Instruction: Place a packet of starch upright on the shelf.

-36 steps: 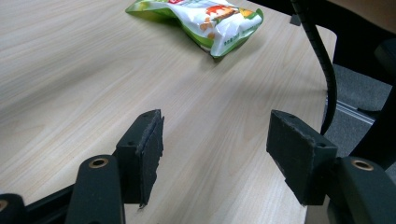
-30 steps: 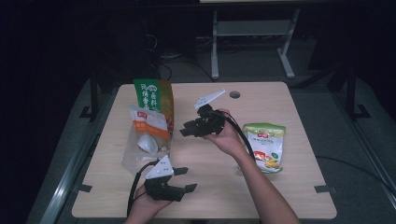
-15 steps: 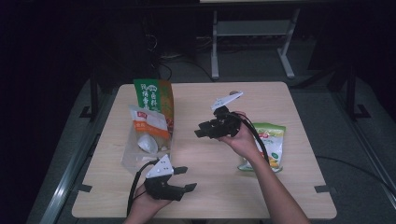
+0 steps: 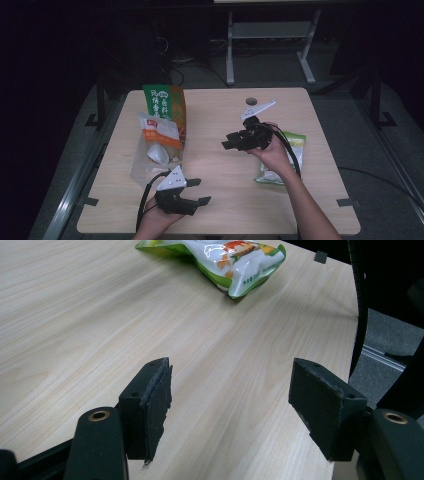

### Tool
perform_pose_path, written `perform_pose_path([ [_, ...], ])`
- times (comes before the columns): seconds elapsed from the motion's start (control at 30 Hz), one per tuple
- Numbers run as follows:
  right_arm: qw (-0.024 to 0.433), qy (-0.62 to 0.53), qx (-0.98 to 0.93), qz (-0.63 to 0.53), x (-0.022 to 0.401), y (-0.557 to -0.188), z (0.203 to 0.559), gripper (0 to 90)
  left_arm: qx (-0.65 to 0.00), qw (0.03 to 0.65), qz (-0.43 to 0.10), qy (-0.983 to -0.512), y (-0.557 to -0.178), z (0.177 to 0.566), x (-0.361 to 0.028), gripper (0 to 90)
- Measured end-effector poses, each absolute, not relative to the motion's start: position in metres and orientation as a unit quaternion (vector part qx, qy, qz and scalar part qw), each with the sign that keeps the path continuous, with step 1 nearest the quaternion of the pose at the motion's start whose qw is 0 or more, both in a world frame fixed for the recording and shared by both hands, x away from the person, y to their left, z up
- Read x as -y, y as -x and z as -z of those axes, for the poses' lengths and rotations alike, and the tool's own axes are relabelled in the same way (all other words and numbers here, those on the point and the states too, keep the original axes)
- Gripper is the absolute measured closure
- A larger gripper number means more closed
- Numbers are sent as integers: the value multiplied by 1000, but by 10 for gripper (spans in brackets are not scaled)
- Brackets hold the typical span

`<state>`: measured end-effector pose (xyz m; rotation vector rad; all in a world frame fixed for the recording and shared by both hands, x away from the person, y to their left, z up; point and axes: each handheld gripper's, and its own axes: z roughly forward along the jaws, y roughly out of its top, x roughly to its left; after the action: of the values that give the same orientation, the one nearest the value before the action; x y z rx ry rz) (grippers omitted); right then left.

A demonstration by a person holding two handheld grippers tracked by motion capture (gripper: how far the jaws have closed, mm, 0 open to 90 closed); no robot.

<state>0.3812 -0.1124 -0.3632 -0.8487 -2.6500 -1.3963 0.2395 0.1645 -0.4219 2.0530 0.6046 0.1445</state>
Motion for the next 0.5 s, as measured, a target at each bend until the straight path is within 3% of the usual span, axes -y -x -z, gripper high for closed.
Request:
perform_pose_path([
  [0.5, 3, 314, 844, 435, 163, -370, 369, 553, -242, 478, -61, -842, -240, 422, -162, 330],
])
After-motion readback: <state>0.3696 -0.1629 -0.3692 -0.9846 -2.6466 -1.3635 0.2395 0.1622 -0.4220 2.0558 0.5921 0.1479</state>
